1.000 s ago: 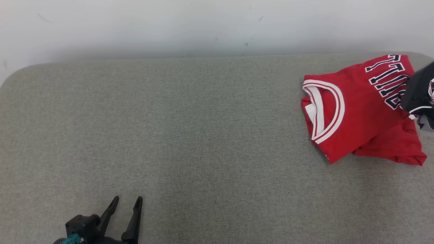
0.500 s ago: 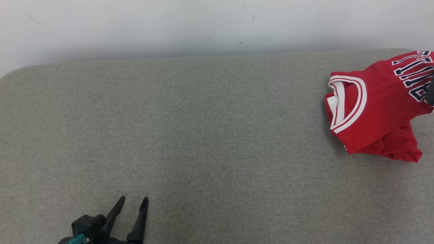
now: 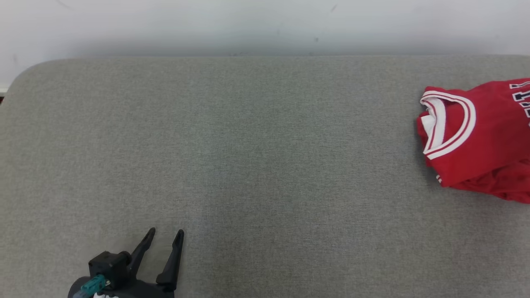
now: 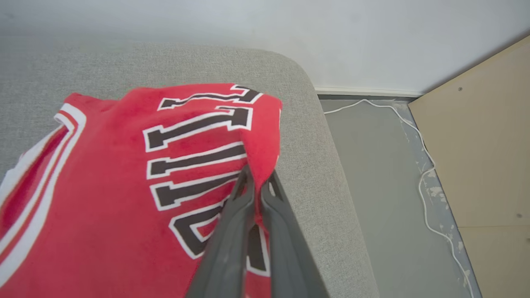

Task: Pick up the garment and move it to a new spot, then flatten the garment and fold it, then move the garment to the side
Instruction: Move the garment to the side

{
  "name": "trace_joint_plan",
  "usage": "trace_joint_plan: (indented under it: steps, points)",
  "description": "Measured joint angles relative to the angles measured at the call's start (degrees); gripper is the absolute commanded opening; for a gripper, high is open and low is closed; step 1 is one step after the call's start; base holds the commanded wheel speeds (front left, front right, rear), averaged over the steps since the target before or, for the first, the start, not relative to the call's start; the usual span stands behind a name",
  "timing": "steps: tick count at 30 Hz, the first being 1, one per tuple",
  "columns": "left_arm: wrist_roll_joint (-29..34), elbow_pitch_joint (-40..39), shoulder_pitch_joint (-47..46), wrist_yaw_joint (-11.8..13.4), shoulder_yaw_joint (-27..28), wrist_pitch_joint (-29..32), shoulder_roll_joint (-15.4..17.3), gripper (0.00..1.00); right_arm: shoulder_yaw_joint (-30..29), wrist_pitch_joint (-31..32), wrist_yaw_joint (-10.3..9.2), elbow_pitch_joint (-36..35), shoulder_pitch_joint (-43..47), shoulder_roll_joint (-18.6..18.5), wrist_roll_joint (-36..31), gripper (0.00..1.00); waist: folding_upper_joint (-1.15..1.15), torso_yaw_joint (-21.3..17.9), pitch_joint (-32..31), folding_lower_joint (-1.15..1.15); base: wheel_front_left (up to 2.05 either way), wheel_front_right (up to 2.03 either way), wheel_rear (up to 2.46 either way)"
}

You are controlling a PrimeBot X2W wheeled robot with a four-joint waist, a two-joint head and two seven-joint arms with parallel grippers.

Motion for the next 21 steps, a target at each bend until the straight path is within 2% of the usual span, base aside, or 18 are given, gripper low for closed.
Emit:
trace_joint_plan:
  steps: [6,7,8,9,10,21]
  points:
    - [0.0,0.1,0.0,-0.5,0.3,0.0,0.3,1.00,1.9,2.3,-1.46,0.4,0.5,-0.8,-1.5,0.00,0.00,1.8,1.0,0.00,0.00,0.00,0.00]
    - [0.0,0.1,0.0,-0.5,0.5,0.0,0.3,1.00,2.1,2.8,-1.49,0.4,0.7,-0.7,-1.8,0.12,0.00,2.0,1.2,0.00,0.00,0.00,0.00]
    - [0.0,0.1,0.0,-0.5,0.5,0.0,0.3,1.00,2.1,2.8,-1.49,0.4,0.7,-0.7,-1.8,0.46,0.00,2.0,1.2,0.00,0.00,0.00,0.00]
    - [0.0,0.1,0.0,-0.5,0.6,0.0,0.3,1.00,2.3,3.1,-1.51,0.5,1.0,-0.5,-1.8,0.94,0.00,2.1,1.4,0.00,0.00,0.00,0.00]
    - [0.0,0.1,0.0,-0.5,0.8,0.0,0.4,1.00,2.4,3.5,-1.67,0.5,1.1,-0.3,-1.8,1.00,0.00,2.2,1.5,0.00,0.00,0.00,0.00]
    - [0.0,1.8,0.1,-0.5,1.5,0.0,-0.1,1.00,4.3,4.4,-1.65,0.4,0.9,0.4,-3.9,1.00,0.00,1.5,-0.5,0.00,0.00,0.00,0.00]
